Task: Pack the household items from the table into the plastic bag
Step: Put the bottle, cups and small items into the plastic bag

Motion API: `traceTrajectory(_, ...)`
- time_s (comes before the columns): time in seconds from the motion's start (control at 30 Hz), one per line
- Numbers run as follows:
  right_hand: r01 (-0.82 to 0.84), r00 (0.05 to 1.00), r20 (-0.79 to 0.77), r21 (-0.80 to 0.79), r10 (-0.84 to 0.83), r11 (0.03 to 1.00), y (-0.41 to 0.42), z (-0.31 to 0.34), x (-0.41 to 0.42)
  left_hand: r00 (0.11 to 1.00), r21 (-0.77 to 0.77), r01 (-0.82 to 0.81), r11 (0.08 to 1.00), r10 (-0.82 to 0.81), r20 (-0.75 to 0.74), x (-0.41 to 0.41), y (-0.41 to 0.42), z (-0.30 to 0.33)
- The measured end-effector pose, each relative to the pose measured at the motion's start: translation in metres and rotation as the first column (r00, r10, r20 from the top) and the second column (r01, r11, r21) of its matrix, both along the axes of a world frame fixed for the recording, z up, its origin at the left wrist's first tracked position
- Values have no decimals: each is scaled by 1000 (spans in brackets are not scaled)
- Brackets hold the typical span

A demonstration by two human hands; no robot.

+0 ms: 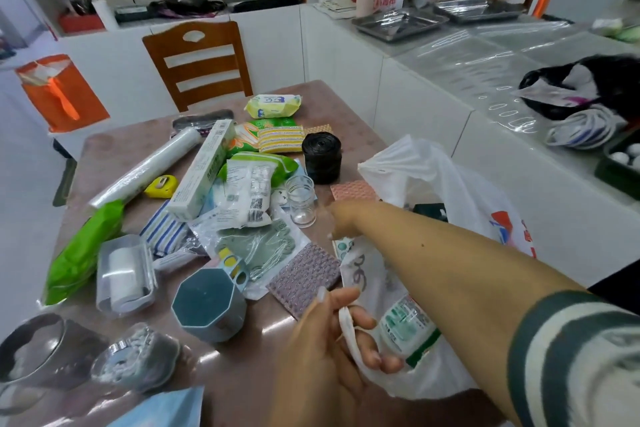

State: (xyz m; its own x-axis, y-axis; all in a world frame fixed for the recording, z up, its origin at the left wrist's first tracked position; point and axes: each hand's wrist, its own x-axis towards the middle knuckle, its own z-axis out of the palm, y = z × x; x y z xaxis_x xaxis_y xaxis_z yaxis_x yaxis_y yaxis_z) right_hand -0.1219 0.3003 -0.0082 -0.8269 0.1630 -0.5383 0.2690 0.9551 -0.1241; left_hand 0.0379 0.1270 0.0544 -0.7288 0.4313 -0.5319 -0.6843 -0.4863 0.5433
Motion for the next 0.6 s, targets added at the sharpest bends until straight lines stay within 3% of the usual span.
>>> traceTrajectory(0.23, 163, 974, 133, 162, -186, 973, 34, -24, -3, 999, 48, 19, 999, -21, 33, -18, -1, -7)
traceTrajectory(0.3, 198, 970, 110, 148, -215, 969, 36, -28, 0, 995, -60, 101, 993, -101, 6, -24, -4, -11)
traceTrajectory(0.37, 272, 952, 124, 76, -280, 959, 40, -32, 3, 984, -283, 162, 945, -175, -19, -36, -5, -21)
traceTrajectory(0.43, 313, 943, 121, 9, -311, 950, 44, -28, 6, 992, -414, 101, 905, -125, -31, -51, -7, -34)
traceTrajectory(0.53, 372, 920, -64, -163, -386, 914, 50, -9, 0, 1000, -423, -8, 906, 5, -8, -66, -7, -37)
traceTrajectory(0.6, 430, 862, -47, -461, -505, 776, 49, 4, -6, 997, -416, -41, 908, 66, 47, -72, -4, -46)
